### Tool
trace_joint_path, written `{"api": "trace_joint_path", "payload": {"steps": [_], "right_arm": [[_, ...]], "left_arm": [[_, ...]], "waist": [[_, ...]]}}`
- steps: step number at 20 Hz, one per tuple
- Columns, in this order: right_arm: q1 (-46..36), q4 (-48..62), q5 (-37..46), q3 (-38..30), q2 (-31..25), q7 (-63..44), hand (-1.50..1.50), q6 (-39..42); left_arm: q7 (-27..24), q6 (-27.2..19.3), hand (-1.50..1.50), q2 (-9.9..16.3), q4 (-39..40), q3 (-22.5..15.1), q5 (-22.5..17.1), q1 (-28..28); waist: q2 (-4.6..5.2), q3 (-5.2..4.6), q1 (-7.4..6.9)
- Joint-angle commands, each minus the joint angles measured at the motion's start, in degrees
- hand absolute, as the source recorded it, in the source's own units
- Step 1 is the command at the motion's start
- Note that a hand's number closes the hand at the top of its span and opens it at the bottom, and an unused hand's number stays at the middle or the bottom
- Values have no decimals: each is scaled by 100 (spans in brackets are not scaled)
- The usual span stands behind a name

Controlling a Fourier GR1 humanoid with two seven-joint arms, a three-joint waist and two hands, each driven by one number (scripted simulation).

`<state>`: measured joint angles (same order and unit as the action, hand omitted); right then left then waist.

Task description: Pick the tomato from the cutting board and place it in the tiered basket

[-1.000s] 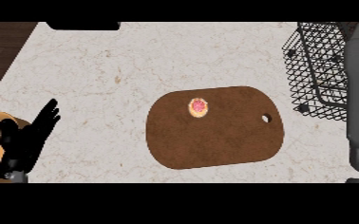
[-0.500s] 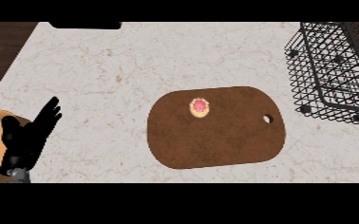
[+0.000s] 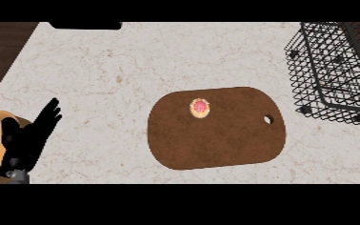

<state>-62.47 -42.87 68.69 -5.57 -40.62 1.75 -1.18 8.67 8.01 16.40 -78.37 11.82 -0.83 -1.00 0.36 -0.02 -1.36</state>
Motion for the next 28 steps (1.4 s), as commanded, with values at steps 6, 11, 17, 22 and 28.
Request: {"api": "trace_joint_path", "payload": {"steps": [6, 11, 17, 22, 28], "right_arm": [[-184, 1181, 149, -62, 35, -324, 150, 862], [-288, 1832, 271, -160, -249, -761, -150, 1405], [-269, 1963, -213, -767, -79, -794, -150, 624], [-543, 1577, -744, -1330, -328, -606, -150, 210], [-926, 1685, -1296, -2099, -1024, -1405, -150, 606]], "left_arm": [[-144, 40, 0, 104, 282, 127, 29, 203], [-256, -9, 0, 34, 392, 74, 130, 178], [-190, -23, 0, -119, 163, -16, 144, -22], [107, -94, 0, -126, 9, 30, 71, 159], [-9, -5, 0, -68, -62, 91, 56, -119]], "waist": [[11, -4, 36], [23, -1, 9], [0, 5, 13], [-16, 5, 77], [-28, 2, 80]]}}
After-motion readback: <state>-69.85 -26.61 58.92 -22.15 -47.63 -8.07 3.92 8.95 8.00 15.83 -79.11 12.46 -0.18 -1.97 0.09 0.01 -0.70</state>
